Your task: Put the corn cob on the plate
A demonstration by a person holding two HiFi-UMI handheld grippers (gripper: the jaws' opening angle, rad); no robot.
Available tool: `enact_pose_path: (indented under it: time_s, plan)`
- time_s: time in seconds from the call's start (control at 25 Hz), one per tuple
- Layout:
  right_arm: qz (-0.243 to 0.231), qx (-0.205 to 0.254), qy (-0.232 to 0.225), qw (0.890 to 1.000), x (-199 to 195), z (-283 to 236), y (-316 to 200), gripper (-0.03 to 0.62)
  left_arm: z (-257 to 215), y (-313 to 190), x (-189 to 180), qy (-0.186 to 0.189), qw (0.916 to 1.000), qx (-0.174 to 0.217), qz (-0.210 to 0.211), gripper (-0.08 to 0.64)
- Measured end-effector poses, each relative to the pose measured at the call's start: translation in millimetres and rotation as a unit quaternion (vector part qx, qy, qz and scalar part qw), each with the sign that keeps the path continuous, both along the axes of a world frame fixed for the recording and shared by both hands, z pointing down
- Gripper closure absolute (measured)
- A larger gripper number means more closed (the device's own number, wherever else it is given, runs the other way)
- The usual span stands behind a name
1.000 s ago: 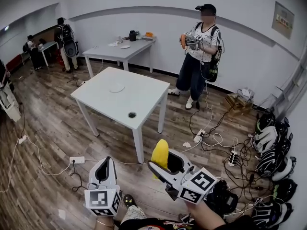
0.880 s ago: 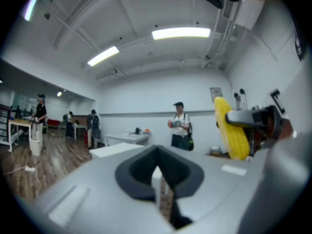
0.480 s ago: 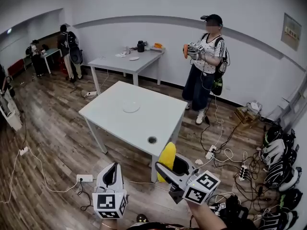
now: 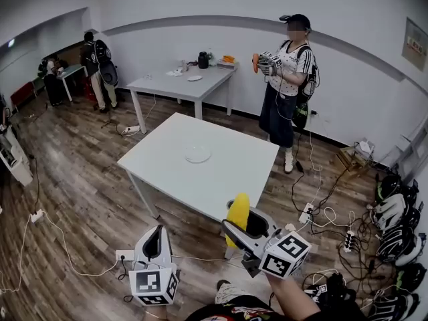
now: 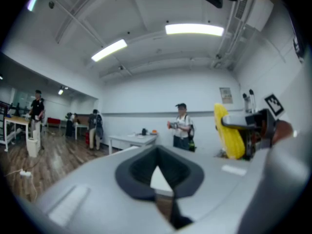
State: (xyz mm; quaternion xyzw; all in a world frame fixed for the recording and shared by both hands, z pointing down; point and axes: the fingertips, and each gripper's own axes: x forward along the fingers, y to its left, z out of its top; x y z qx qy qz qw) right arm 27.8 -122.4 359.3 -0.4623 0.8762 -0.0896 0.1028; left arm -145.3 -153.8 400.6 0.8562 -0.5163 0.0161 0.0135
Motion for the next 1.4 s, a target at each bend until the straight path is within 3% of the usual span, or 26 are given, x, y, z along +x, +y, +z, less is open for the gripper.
enact_pose_path:
  time_s: [0.28, 0.56, 0.8, 1.04, 1.4]
  plan:
    - [-0.01, -0.012, -0.001, 1.0, -1.5, 9.2, -72.4, 0.328, 12.9, -57.9, -13.8, 0.001, 0.9997, -0.013, -0.021, 0.563]
    - [-0.018, -0.012, 0.005, 1.0, 0.8, 10.7, -181.4, 0.328, 2.1, -156.4, -28.1, -0.01, 0.9986, -0.006, -0.051, 0.563]
    - [-0.016, -0.028, 0.051, 0.998, 18.0, 31.6, -275.4, 0.328, -9.4, -243.9, -12.4, -0.009, 0.9988, 0.021, -0.044, 0.563]
    - [-0.016, -0.094, 0.125, 0.988, 16.4, 89.4, -358.8, 0.328, 8.3, -303.3, -22.3, -0.01, 0.9992, -0.005, -0.039, 0.563]
    - [0.021, -0.197, 0.183, 0.963, 24.1, 157.6, -462.0, 0.328, 12.6, -366.0, -35.5, -0.01, 0.9997, -0.019, -0.015, 0.563]
